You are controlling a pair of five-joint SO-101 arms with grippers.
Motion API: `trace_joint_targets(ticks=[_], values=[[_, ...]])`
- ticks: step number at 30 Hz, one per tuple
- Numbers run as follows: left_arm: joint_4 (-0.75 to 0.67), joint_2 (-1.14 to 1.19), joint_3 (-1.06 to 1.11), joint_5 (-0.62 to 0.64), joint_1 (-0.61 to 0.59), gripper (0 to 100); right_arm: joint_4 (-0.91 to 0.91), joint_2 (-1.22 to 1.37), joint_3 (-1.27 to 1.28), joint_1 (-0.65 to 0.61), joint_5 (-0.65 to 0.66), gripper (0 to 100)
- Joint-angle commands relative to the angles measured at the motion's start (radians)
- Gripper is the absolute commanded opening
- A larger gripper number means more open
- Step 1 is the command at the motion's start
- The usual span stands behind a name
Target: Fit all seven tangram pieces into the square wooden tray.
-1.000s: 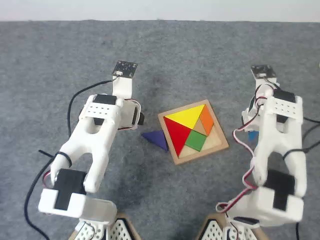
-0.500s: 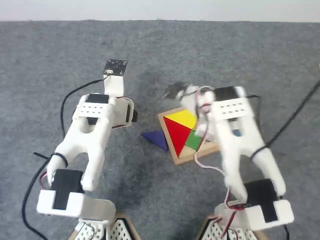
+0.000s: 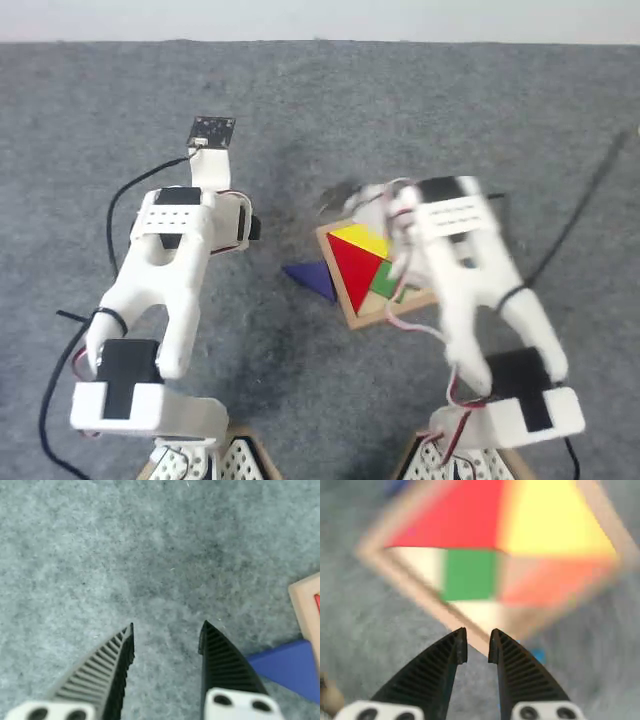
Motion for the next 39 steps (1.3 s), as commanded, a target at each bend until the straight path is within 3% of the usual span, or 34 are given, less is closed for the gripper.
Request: trace_joint_targets(ticks=[1, 4, 9, 13, 25, 27, 32, 39], values=[[-0.02, -0.046, -0.048, -0.014, 0.002, 21, -0.051, -0.099, 0.029, 0.214, -0.477, 7.9], [-0.02, -0.046, -0.045, -0.014, 0.003, 21, -0.062, -0.101, 0.101, 0.288, -0.701, 9.0], [-0.015, -0.046, -0.042, -0.014, 0.025, 21, -0.09, -0.05, 0.157, 0.271, -0.753, 21.1], [-0.014, -0.046, -0.041, -0.014, 0.02, 21, -0.15, 0.004, 0.153, 0.283, -0.707, 27.3], [-0.014, -0.046, -0.041, -0.014, 0.02, 21, -0.251, 0.13, 0.152, 0.315, -0.563, 27.3], [-0.014, -0.046, -0.041, -0.014, 0.02, 21, -0.263, 0.145, 0.152, 0.315, -0.54, 24.7], [-0.014, -0.046, -0.041, -0.014, 0.02, 21, -0.271, 0.156, 0.152, 0.317, -0.531, 5.5], [-0.014, -0.046, -0.041, -0.014, 0.02, 21, -0.265, 0.137, 0.144, 0.344, -0.532, 4.7]])
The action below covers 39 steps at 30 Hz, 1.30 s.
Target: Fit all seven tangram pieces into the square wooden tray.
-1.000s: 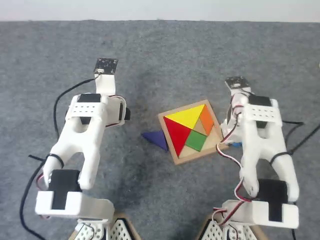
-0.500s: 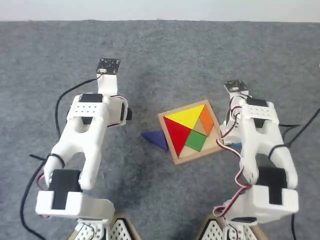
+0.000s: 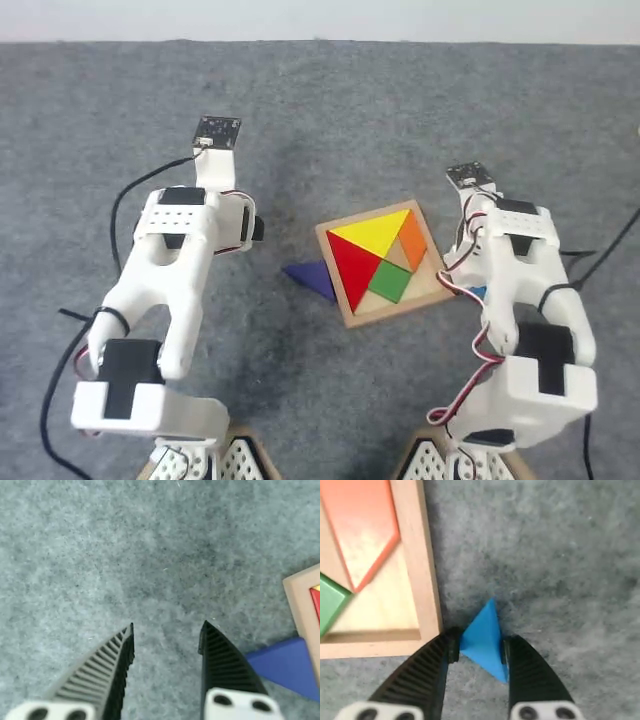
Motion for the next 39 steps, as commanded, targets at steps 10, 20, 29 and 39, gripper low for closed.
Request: trace_joint_targets(ticks=[10, 20, 29, 39], values=[[-0.014, -0.046, -0.041, -0.008, 0.003, 21, 0.194, -0.374, -0.015, -0.025, 0.015, 4.9], [-0.014, -0.046, -0.041, -0.008, 0.002, 21, 0.268, -0.387, -0.021, -0.318, -0.278, 5.1], [-0.014, -0.055, -0.053, -0.008, -0.069, 21, 0.174, -0.272, -0.02, -0.479, -0.227, 4.7], [0.023, -0.046, -0.104, -0.003, -0.204, 21, 0.127, -0.119, -0.066, -0.588, -0.884, 15.4]])
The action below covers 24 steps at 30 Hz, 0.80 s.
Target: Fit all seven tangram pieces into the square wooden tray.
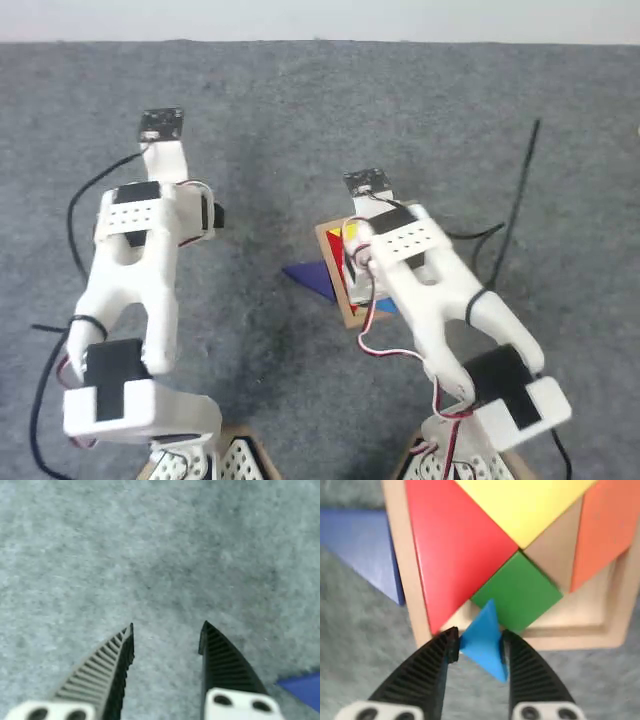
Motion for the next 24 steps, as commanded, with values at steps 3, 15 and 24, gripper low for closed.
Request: trace_joint_targets(ticks=[3, 15, 24], values=[[-0.005, -0.046, -0.05, -0.003, -0.037, 21, 0.056, 0.008, -0.101, -0.028, -0.427, 19.5], [-0.028, -0.046, -0.045, -0.003, -0.032, 21, 0.01, -0.001, -0.11, -0.087, -0.71, 19.1], [-0.023, -0.046, -0.044, -0.003, -0.031, 21, -0.028, 0.008, -0.186, -0.128, -0.709, 19.0]])
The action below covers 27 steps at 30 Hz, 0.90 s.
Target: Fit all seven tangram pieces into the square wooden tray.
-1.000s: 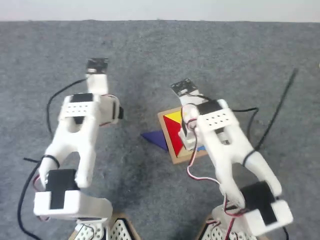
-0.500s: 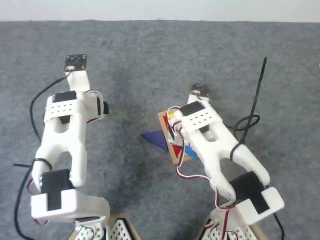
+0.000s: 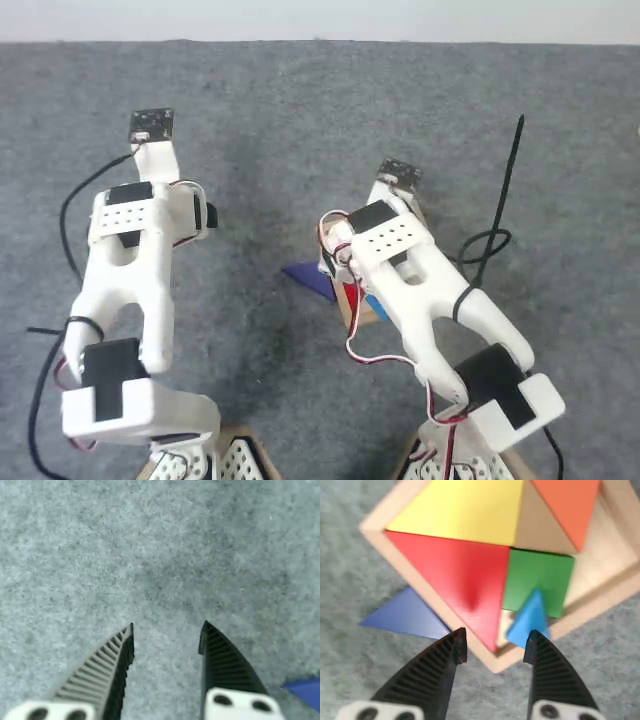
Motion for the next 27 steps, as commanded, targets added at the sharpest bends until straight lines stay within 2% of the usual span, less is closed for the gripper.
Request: trace_joint_targets(ticks=[1, 4, 6, 7, 10, 13, 19, 22, 27], values=[[-0.021, -0.046, -0.041, -0.003, 0.0, 21, -0.028, -0.008, -0.083, -0.056, -0.011, 19.0], [-0.021, -0.046, -0.041, -0.003, 0.0, 21, -0.019, -0.013, -0.089, -0.077, 0.012, 19.4], [-0.021, -0.046, -0.041, -0.003, 0.0, 21, 0.012, -0.028, -0.097, -0.056, 0.149, 19.1], [-0.023, -0.044, -0.041, -0.003, 0.0, 21, 0.031, -0.048, -0.104, -0.03, 0.187, 19.0], [-0.025, -0.044, -0.041, -0.003, 0.0, 21, 0.047, -0.165, -0.1, 0.094, 0.193, 15.2], [-0.026, -0.044, -0.039, -0.003, 0.0, 21, 0.027, -0.298, -0.012, 0.168, 0.311, 12.1], [-0.026, -0.044, -0.039, -0.003, -0.002, 21, -0.117, -0.499, 0.325, 0.107, 0.476, 10.4], [-0.026, -0.044, -0.039, -0.003, -0.003, 21, -0.196, -0.55, 0.439, 0.062, 0.494, 10.4], [-0.023, -0.044, -0.039, -0.003, -0.005, 21, -0.203, -0.555, 0.496, 0.058, 0.494, 10.4]])
